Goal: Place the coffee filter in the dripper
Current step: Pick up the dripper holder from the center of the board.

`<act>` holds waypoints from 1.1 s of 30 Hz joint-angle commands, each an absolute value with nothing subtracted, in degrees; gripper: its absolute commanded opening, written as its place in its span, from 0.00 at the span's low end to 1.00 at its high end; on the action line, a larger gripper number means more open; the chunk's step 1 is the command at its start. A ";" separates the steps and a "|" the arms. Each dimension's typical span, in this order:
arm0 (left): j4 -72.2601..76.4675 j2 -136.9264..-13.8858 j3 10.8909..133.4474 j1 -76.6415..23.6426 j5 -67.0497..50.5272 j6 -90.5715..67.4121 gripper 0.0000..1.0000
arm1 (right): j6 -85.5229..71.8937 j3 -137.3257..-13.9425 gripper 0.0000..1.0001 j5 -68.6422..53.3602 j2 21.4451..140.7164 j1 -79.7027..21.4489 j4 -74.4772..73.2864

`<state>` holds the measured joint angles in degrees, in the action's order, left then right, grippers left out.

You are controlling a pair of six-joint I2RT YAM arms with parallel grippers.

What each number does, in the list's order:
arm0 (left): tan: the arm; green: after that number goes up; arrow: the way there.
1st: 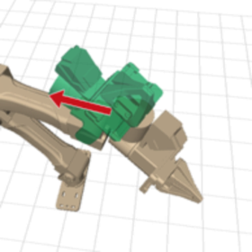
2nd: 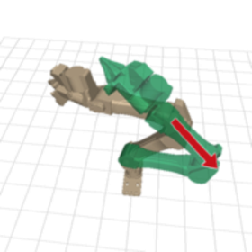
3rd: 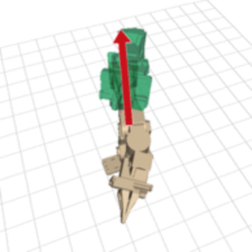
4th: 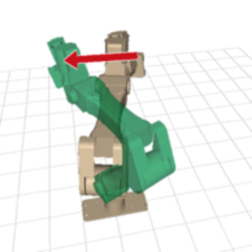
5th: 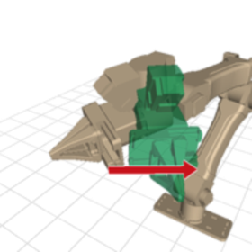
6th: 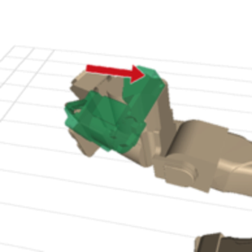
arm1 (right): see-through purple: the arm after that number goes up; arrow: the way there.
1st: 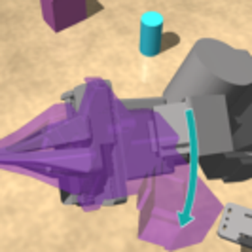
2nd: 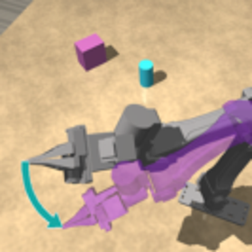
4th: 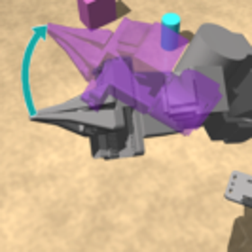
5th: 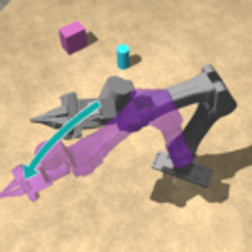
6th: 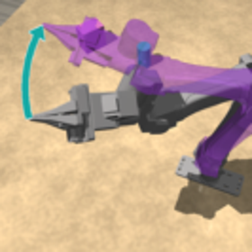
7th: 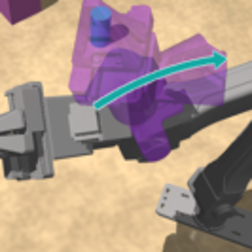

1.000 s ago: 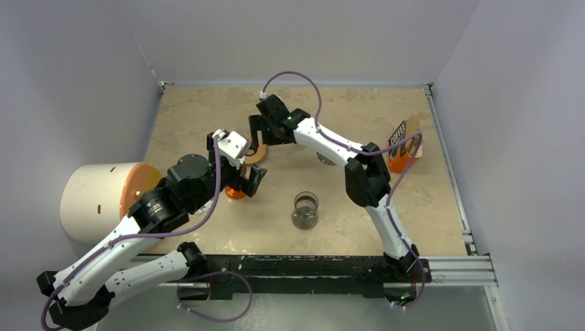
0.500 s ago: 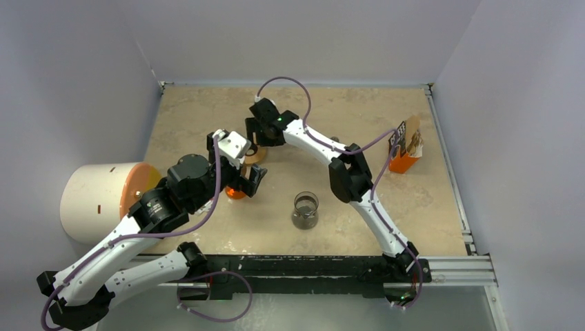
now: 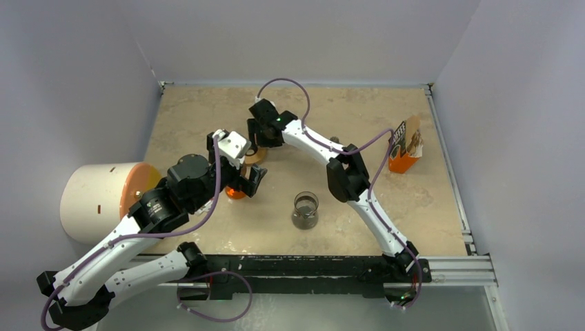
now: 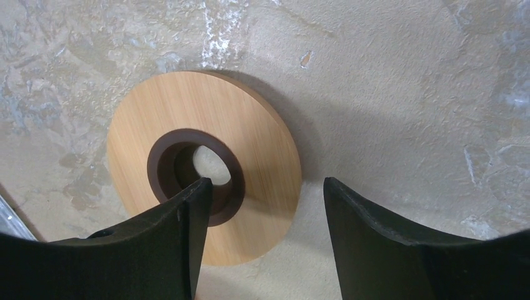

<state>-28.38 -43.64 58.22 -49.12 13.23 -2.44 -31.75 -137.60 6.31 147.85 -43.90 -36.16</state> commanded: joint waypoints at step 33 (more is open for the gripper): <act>-27.62 -42.83 58.64 -48.79 13.17 -3.08 0.98 | -32.36 -135.85 0.01 9.40 142.27 -43.74 -35.30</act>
